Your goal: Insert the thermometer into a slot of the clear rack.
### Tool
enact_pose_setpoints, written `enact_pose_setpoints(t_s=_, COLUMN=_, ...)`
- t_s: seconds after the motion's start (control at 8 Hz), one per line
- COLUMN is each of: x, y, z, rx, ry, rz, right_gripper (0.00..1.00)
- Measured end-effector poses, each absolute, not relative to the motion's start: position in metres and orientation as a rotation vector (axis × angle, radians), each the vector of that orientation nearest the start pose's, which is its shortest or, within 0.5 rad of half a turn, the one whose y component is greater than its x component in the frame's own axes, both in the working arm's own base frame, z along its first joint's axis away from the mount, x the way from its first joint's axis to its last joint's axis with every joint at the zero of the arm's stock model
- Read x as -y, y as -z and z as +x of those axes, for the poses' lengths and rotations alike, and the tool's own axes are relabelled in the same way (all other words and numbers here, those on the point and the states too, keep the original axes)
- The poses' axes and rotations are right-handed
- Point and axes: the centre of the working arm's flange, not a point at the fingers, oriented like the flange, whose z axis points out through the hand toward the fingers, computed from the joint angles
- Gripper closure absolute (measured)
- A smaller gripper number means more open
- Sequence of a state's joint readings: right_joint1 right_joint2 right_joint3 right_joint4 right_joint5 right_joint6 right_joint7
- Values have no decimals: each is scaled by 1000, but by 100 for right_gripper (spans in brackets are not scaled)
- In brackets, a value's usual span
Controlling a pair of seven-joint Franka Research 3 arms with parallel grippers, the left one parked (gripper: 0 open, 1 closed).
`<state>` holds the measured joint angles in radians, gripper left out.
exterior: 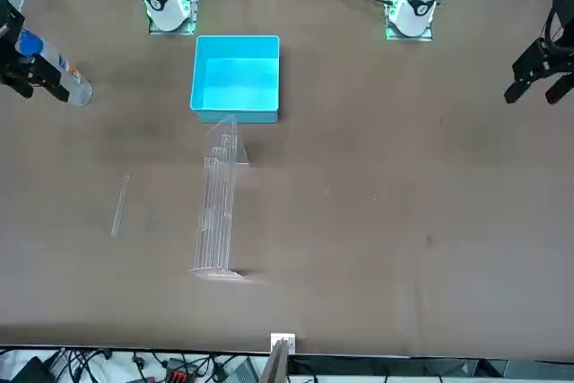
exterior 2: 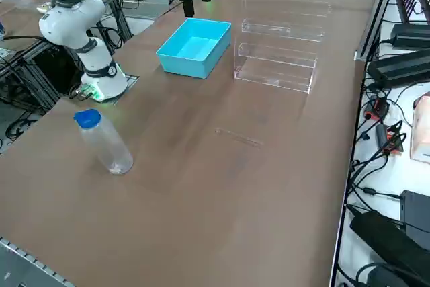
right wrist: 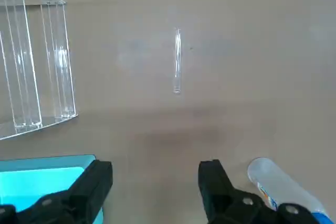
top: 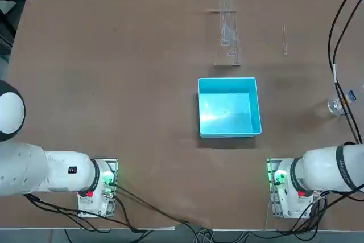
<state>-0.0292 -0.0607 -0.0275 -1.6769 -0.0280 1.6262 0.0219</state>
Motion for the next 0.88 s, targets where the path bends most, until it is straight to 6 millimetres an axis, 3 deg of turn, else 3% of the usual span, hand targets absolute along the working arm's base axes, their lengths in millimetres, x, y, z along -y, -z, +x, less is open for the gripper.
enact_pose_setpoints(t_s=0.25, x=36, y=-608, z=543, rx=-128, ry=25, rz=-3166, right_gripper=0)
enact_pose_setpoints(t_s=0.38, x=39, y=-597, z=552, rx=-136, ry=43, rz=-3167, right_gripper=0)
enact_pose_setpoints(t_s=0.62, x=49, y=-547, z=580, rx=-157, ry=73, rz=-3167, right_gripper=0)
enact_pose_setpoints(t_s=0.88, x=67, y=-474, z=610, rx=-194, ry=48, rz=-3168, right_gripper=0)
